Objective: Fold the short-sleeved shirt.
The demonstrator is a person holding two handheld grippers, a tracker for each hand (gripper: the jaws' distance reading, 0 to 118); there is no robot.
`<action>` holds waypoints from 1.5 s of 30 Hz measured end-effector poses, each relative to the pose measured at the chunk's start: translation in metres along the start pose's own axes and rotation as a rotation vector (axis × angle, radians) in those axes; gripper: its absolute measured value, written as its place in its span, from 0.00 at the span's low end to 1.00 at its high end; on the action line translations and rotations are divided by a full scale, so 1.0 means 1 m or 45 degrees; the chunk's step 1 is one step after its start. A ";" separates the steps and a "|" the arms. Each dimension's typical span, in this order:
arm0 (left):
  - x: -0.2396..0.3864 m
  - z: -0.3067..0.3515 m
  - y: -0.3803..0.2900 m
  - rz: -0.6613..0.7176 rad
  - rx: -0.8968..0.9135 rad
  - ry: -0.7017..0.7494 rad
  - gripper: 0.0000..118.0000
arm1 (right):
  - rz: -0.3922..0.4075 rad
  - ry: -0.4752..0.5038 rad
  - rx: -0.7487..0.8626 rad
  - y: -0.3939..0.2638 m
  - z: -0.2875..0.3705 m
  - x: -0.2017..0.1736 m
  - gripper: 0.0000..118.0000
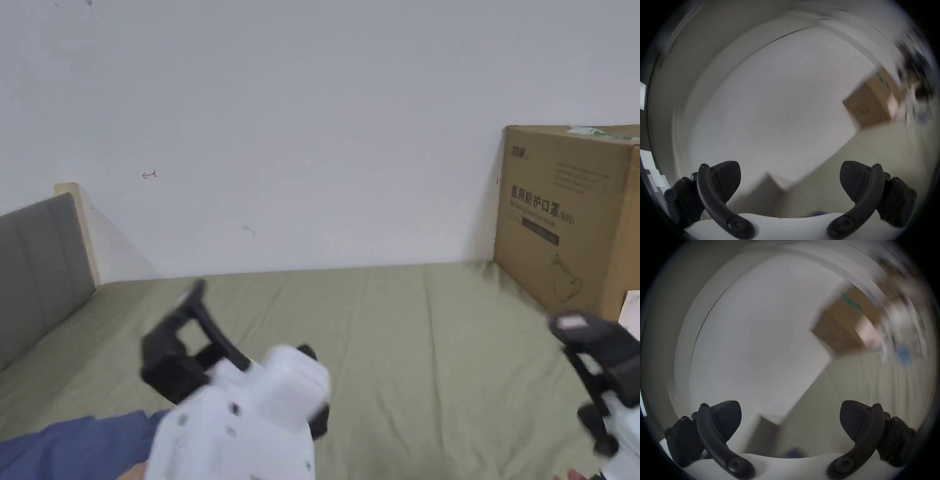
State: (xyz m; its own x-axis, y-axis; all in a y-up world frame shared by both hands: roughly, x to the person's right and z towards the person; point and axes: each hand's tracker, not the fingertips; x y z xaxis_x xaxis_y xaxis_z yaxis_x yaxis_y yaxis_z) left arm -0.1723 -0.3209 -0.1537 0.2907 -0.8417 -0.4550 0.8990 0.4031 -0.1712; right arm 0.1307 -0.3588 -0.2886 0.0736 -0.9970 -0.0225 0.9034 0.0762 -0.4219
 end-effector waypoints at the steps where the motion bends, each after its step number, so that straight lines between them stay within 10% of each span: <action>1: 0.018 0.001 -0.002 -0.345 0.022 0.071 1.00 | -0.260 -0.080 -0.023 0.007 -0.003 0.023 1.00; 3: 0.052 -0.003 -0.027 -0.945 0.098 0.173 1.00 | -0.604 -0.220 -0.110 0.015 -0.005 0.068 1.00; 4: 0.054 -0.003 -0.032 -0.959 0.117 0.147 1.00 | -0.661 -0.227 -0.124 0.015 -0.006 0.083 1.00; 8: 0.026 -0.007 -0.013 -0.268 -0.036 -0.007 1.00 | -0.528 -0.233 -0.073 0.019 -0.002 0.084 1.00; 12: -0.023 -0.013 0.003 0.345 -0.163 -0.028 1.00 | -0.019 -0.088 -0.021 0.021 -0.005 0.022 1.00; 19: -0.070 -0.023 -0.020 1.230 -0.293 -0.078 1.00 | 1.197 0.053 0.104 -0.028 0.001 -0.083 1.00; 22: -0.066 -0.022 -0.034 1.369 -0.322 -0.051 1.00 | 1.651 0.049 0.154 -0.057 0.005 -0.084 1.00; 25: -0.061 -0.022 -0.038 1.385 -0.343 -0.048 1.00 | 1.894 -0.033 0.156 -0.077 0.004 -0.072 1.00; 45: -0.046 -0.015 -0.035 1.300 -0.344 -0.076 1.00 | 1.831 0.036 0.067 -0.083 0.009 -0.062 1.00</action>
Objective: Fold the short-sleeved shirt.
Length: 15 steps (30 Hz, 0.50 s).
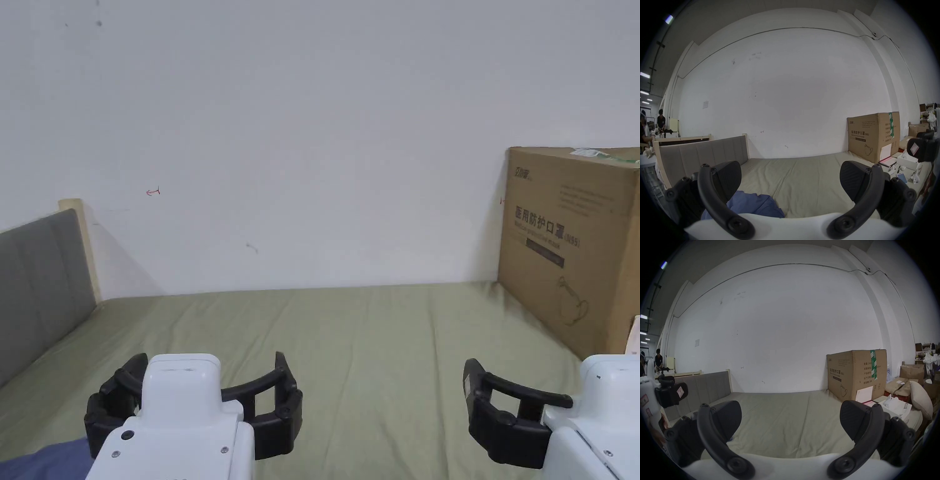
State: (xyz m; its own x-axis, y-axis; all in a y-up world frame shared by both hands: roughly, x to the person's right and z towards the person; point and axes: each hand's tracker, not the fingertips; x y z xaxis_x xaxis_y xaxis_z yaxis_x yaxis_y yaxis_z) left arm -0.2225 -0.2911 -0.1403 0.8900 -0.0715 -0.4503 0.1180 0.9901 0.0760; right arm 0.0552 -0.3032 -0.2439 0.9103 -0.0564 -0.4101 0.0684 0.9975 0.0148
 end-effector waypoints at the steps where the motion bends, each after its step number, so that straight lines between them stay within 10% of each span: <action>1: -0.001 0.001 0.000 0.016 0.005 -0.013 1.00 | 0.022 -0.006 0.009 -0.001 0.002 -0.003 1.00; 15: -0.001 0.002 0.002 0.089 0.003 -0.046 1.00 | 0.053 -0.027 0.005 0.003 0.001 -0.008 1.00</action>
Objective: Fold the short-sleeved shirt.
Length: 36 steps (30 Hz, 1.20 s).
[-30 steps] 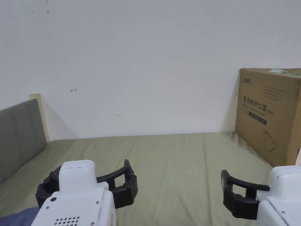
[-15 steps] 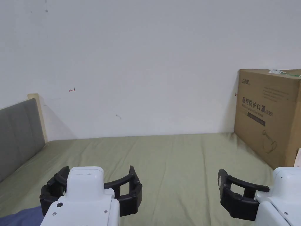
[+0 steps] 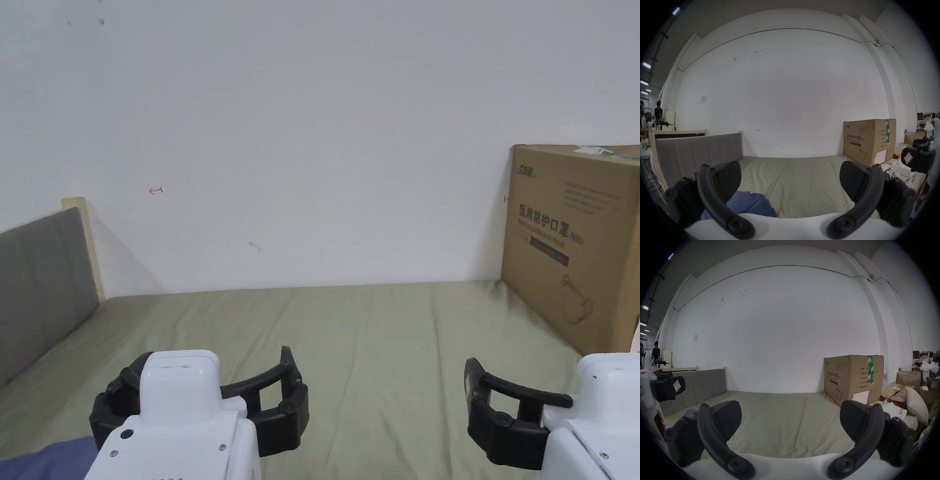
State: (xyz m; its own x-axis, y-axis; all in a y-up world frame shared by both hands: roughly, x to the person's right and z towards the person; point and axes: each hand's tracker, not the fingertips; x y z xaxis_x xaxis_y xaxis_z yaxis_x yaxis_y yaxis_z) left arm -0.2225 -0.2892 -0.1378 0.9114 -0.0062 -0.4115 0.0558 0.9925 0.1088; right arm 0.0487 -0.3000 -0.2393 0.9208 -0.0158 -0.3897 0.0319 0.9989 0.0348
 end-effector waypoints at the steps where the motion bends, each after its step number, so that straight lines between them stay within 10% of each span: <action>1: -0.002 0.001 0.000 0.013 0.015 -0.006 0.99 | 0.001 0.001 -0.001 0.000 0.000 0.000 1.00; 20: 0.010 -0.004 0.003 -0.076 -0.017 0.003 0.98 | 0.008 -0.009 0.037 0.002 -0.001 0.002 1.00; 22: 0.011 -0.003 0.003 -0.096 -0.022 -0.011 0.88 | 0.030 0.000 0.014 0.004 -0.002 0.002 1.00; 23: 0.012 -0.002 0.002 -0.107 -0.024 -0.012 0.60 | 0.033 0.000 0.016 0.003 -0.002 0.002 0.98; 25: 0.014 -0.007 0.000 -0.139 -0.095 0.029 0.00 | 0.036 -0.001 0.040 0.001 0.001 0.002 0.75; 26: 0.014 -0.008 -0.002 -0.137 -0.111 0.066 0.00 | 0.041 -0.018 0.055 0.002 0.001 0.002 0.16; 27: 0.012 -0.009 -0.003 -0.102 -0.134 0.022 0.00 | 0.057 -0.041 -0.024 0.001 -0.003 0.003 0.00; 36: -0.003 -0.022 -0.007 0.040 -0.216 -0.016 0.00 | -0.036 -0.043 -0.051 -0.003 -0.010 0.018 0.00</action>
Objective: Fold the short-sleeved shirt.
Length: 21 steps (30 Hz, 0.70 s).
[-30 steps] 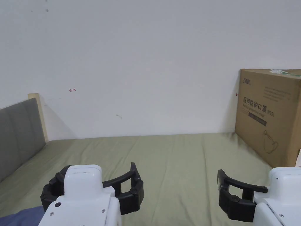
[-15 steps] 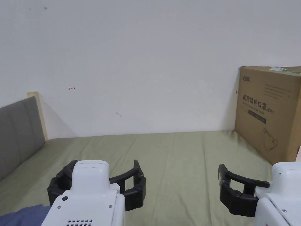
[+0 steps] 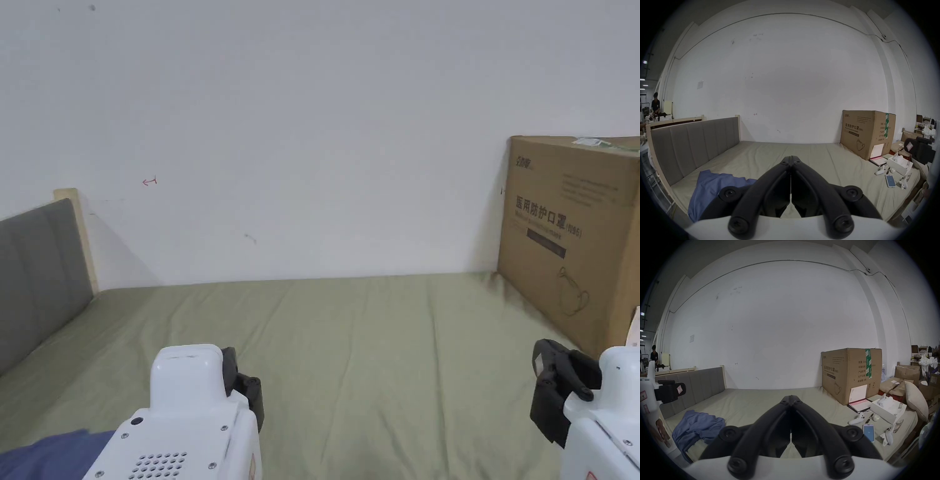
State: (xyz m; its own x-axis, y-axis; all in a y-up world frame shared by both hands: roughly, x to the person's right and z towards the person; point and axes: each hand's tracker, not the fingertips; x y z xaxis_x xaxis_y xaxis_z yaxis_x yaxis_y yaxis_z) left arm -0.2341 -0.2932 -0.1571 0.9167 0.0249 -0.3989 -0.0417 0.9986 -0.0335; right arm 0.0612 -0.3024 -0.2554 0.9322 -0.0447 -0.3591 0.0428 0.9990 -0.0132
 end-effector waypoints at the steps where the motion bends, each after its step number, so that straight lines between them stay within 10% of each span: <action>1: -0.004 -0.001 -0.002 0.006 -0.006 0.003 0.00 | 0.000 -0.001 -0.005 0.000 -0.002 -0.001 0.00; 6: -0.051 0.014 -0.002 -0.034 -0.019 0.106 0.00 | -0.020 0.091 -0.070 -0.008 -0.029 -0.040 0.00; 16: -0.178 0.097 -0.010 -0.055 0.051 0.657 0.00 | -0.083 0.684 -0.234 -0.014 -0.057 -0.178 0.00; 21: -0.188 0.100 -0.011 0.060 0.070 0.634 0.00 | -0.063 0.686 -0.194 -0.006 -0.055 -0.177 0.00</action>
State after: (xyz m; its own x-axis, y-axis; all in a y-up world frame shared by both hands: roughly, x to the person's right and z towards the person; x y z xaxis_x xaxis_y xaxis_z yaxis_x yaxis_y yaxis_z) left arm -0.3667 -0.3037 0.0099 0.6127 0.0579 -0.7882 -0.0453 0.9982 0.0382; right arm -0.1236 -0.3004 -0.2431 0.6135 -0.1235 -0.7800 -0.0079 0.9867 -0.1624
